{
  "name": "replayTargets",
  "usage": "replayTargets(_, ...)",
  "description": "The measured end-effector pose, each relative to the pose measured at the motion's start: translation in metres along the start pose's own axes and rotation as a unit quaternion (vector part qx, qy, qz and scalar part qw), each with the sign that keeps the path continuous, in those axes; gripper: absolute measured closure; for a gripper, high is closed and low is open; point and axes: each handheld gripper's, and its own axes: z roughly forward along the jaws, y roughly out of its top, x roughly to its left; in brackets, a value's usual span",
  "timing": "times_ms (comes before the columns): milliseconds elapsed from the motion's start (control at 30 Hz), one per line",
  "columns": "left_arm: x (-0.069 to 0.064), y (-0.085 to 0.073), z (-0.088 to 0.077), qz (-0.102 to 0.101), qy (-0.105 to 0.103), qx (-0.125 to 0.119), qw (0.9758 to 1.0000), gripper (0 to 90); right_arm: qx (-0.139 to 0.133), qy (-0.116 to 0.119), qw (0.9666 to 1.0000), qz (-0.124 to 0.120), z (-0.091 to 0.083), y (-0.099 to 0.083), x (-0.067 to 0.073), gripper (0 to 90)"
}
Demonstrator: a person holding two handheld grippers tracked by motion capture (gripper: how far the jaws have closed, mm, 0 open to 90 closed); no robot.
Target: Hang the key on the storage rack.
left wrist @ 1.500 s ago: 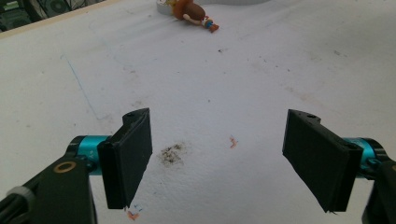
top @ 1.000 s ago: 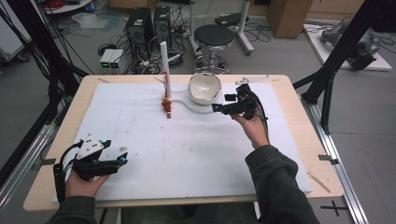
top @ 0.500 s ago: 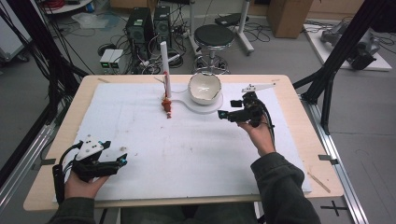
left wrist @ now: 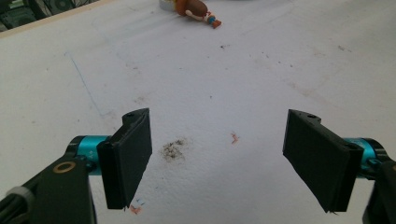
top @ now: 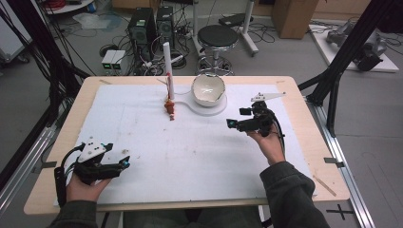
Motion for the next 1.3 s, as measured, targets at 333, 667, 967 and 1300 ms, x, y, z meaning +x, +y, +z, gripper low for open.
replayTargets(333, 0.000, 0.000, 0.000, -0.002, -0.001, 0.000, 1.0000, 24.2, -0.003, -0.010, 0.9999, -0.011, -0.013, -0.013, 0.000, 12.2)
replayTargets(667, -0.001, 0.000, 0.001, -0.003, 0.000, 0.001, 1.0000, 24.2, -0.005, -0.024, 0.9996, -0.014, -0.025, -0.031, -0.002, 12.2)
replayTargets(967, -0.001, 0.000, 0.001, -0.002, -0.002, 0.002, 1.0000, 24.2, -0.013, -0.033, 0.9993, -0.012, -0.036, -0.041, -0.004, 12.2)
replayTargets(1300, -0.001, 0.000, 0.001, -0.005, -0.001, 0.003, 1.0000, 24.1, -0.018, -0.038, 0.9991, -0.011, -0.047, -0.048, -0.003, 12.2)
